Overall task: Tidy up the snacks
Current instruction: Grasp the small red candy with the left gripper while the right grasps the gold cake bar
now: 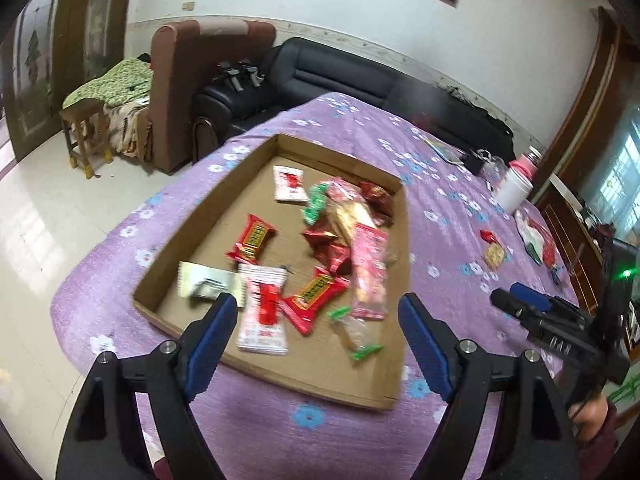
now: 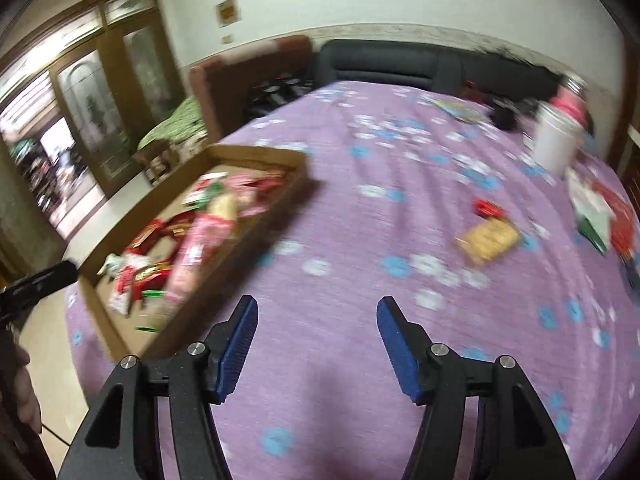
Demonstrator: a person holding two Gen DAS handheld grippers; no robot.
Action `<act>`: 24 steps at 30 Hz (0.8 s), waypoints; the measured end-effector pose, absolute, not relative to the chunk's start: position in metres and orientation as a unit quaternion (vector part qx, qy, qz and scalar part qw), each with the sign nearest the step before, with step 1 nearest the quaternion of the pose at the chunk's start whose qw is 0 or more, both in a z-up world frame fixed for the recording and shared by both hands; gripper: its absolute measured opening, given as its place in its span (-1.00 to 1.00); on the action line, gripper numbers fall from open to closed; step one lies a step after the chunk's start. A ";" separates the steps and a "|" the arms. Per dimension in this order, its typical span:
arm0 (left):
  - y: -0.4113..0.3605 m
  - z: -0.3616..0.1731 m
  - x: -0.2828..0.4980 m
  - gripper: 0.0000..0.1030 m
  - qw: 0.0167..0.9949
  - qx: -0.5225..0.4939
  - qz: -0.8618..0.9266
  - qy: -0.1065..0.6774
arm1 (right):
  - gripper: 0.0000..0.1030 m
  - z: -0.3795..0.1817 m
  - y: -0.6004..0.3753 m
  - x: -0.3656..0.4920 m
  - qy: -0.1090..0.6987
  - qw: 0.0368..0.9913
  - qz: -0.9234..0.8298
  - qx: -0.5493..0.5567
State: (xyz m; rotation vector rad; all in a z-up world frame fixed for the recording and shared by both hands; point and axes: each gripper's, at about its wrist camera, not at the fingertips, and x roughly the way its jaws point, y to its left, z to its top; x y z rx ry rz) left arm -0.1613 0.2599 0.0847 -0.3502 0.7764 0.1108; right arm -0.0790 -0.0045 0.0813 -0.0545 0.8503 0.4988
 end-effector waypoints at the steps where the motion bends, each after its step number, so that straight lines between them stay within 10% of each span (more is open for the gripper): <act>1: 0.253 0.084 -0.159 0.59 0.908 -0.167 0.046 0.382 | 0.29 0.081 -0.017 -0.076 0.410 0.882 0.231 -0.016; 24: 0.161 0.075 -0.118 0.59 0.886 -0.151 -0.081 0.431 | 0.28 0.062 -0.176 0.009 0.437 0.881 0.086 0.159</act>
